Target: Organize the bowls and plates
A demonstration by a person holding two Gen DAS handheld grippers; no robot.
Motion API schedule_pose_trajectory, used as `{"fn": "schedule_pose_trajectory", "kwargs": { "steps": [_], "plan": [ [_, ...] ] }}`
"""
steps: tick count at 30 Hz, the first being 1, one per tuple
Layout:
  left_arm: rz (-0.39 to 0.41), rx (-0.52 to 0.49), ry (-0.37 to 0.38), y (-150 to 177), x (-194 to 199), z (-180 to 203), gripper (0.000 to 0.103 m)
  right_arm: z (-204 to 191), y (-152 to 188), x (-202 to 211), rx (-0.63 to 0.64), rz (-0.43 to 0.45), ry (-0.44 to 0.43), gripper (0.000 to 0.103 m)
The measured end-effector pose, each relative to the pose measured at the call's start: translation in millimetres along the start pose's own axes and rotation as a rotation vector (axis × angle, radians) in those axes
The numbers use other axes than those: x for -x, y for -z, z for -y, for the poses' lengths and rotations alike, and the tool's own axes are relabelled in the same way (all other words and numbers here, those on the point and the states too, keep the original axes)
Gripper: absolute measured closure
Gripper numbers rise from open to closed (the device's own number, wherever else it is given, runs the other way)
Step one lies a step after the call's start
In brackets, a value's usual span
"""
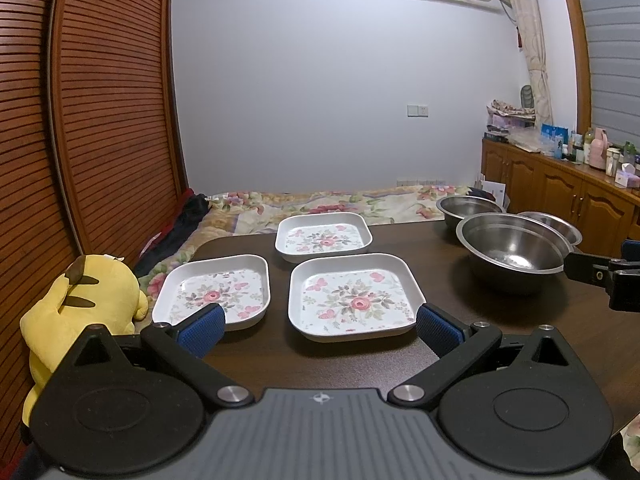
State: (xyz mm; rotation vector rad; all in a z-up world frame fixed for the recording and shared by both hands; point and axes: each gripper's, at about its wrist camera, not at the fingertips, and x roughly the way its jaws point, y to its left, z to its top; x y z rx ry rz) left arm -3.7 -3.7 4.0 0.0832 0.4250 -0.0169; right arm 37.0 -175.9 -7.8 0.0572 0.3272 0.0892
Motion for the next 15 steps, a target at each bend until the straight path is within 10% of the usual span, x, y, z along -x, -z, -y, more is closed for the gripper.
{"fn": "schedule_pose_trajectory", "kwargs": {
  "steps": [15],
  "plan": [
    [-0.007,0.006,0.001,-0.4,0.6,-2.4,0.0,-0.4,-0.3,-1.0,-0.001,0.0,0.001,0.0]
  ]
}}
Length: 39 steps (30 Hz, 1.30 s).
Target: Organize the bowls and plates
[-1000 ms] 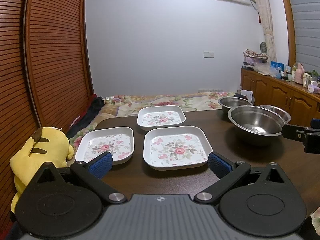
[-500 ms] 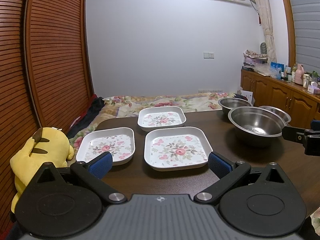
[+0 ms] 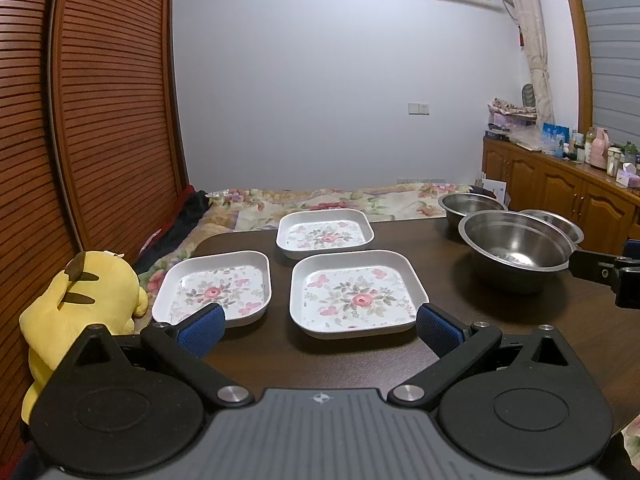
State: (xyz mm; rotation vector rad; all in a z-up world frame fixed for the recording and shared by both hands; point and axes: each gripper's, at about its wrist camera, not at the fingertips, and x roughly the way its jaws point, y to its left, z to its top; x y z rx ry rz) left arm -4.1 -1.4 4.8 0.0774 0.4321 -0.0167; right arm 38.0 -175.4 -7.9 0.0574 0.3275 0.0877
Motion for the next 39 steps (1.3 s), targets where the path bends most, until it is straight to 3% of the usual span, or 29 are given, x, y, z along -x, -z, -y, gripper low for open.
{"fn": "schedule_pose_trajectory", "kwargs": {
  "steps": [21,39],
  "plan": [
    [-0.019,0.002,0.008,4.9,-8.8,-0.5,0.0,-2.4,4.1,-1.5,0.002,-0.01,-0.008,0.0],
    [-0.122,0.021,0.049,17.9,-36.4,-13.0,0.0,-18.3,14.7,-26.5,0.046,-0.061,-0.071,0.0]
  ]
}}
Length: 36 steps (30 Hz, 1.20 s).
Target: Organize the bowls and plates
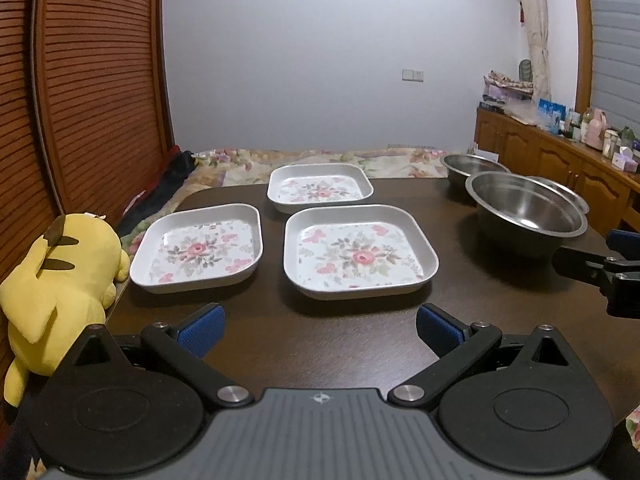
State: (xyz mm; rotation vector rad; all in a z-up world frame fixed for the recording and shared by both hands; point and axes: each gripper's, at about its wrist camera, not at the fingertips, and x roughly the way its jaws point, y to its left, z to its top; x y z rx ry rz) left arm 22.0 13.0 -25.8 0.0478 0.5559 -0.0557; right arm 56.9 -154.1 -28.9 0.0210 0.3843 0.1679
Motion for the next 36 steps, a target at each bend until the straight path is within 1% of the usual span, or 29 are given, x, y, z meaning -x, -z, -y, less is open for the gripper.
{"fn": "schedule_pose_trajectory", "kwargs": {
  "steps": [4,6,11,14,21,25,26,28,32,36],
  "plan": [
    [-0.016,-0.002,-0.003,1.9,-2.7,-4.0,0.0,-5.6,-1.6,-8.0,0.024,-0.006,-0.031,0.0],
    [-0.024,-0.012,-0.018,3.0,-4.8,-5.3,0.0,-9.9,-2.8,-12.7,0.046,-0.012,-0.038,0.0],
    [-0.038,0.004,-0.027,4.3,-8.9,-15.8,0.0,-19.6,-7.0,-23.8,0.056,-0.033,-0.098,0.0],
    [-0.041,0.002,-0.047,4.5,-10.4,-20.5,0.0,-25.9,-10.8,-30.9,0.065,-0.047,-0.122,0.0],
    [-0.041,0.004,-0.043,2.3,-17.2,-34.7,0.0,-35.9,-19.9,-51.8,0.073,-0.085,-0.166,0.0],
    [-0.033,-0.015,-0.045,-5.0,-25.0,-39.2,0.0,-42.2,-21.2,-64.7,0.097,-0.108,-0.166,0.001],
    [-0.033,-0.012,-0.036,-7.3,-27.6,-40.9,0.0,-43.8,-21.6,-68.0,0.101,-0.112,-0.165,0.002],
    [-0.027,-0.01,-0.019,-11.1,-31.8,-43.6,0.0,-44.9,-21.4,-73.5,0.102,-0.127,-0.166,0.013],
    [-0.023,-0.018,-0.007,-19.2,-41.9,-45.9,0.0,-46.8,-20.8,-83.9,0.102,-0.156,-0.172,0.015],
    [-0.019,-0.019,0.011,-25.5,-51.8,-49.6,0.0,-47.1,-20.9,-92.2,0.091,-0.174,-0.182,0.024]
  ]
}}
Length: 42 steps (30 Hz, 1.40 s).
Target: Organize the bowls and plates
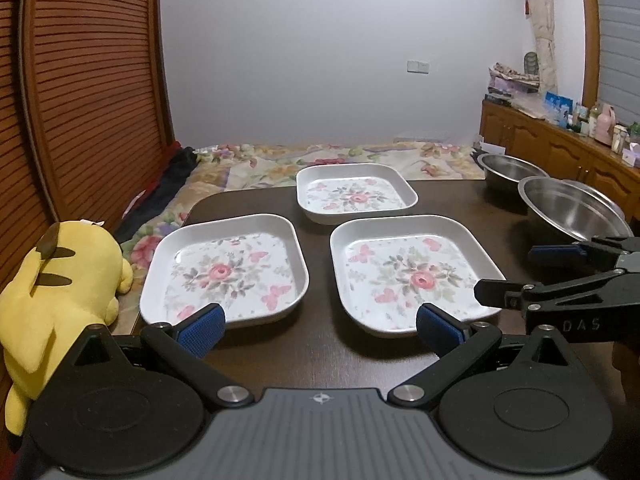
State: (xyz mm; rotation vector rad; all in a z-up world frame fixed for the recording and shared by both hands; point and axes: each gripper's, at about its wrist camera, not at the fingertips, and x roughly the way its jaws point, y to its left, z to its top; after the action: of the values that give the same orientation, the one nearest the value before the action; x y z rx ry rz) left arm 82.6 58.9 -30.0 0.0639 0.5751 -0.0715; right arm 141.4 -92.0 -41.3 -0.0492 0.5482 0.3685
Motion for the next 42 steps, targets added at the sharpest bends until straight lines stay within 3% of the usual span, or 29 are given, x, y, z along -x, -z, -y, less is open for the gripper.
{"fn": "schedule_pose_trajectory", "kwargs": {
  "steps": [5,8,10,17,22,32,42],
  "plan": [
    [-0.005,0.017,0.046,-4.2,-10.2,-4.2,0.005,4.4,-0.7,-9.1,-0.032,-0.005,-0.002,0.036],
    [-0.026,0.023,0.088,-5.1,-19.3,-3.8,0.015,7.4,0.0,-14.3,-0.057,-0.013,-0.012,0.042],
    [-0.043,0.028,0.103,-4.4,-25.3,-3.3,0.028,7.1,0.6,-17.0,-0.055,-0.017,-0.011,0.048],
    [-0.058,0.041,0.119,-3.9,-37.7,-0.6,0.047,11.9,-0.3,-26.2,-0.084,-0.036,-0.001,0.056],
    [-0.07,0.047,0.128,-5.1,-46.4,1.2,0.071,15.3,-0.2,-29.5,-0.101,-0.048,-0.002,0.061],
    [-0.091,0.083,0.149,-3.8,-59.6,-5.8,0.086,20.4,0.5,-34.0,-0.118,-0.057,-0.016,0.072],
    [-0.098,0.072,0.195,-4.5,-70.2,-11.4,0.086,22.6,0.0,-33.7,-0.135,-0.063,-0.029,0.075]
  ]
}}
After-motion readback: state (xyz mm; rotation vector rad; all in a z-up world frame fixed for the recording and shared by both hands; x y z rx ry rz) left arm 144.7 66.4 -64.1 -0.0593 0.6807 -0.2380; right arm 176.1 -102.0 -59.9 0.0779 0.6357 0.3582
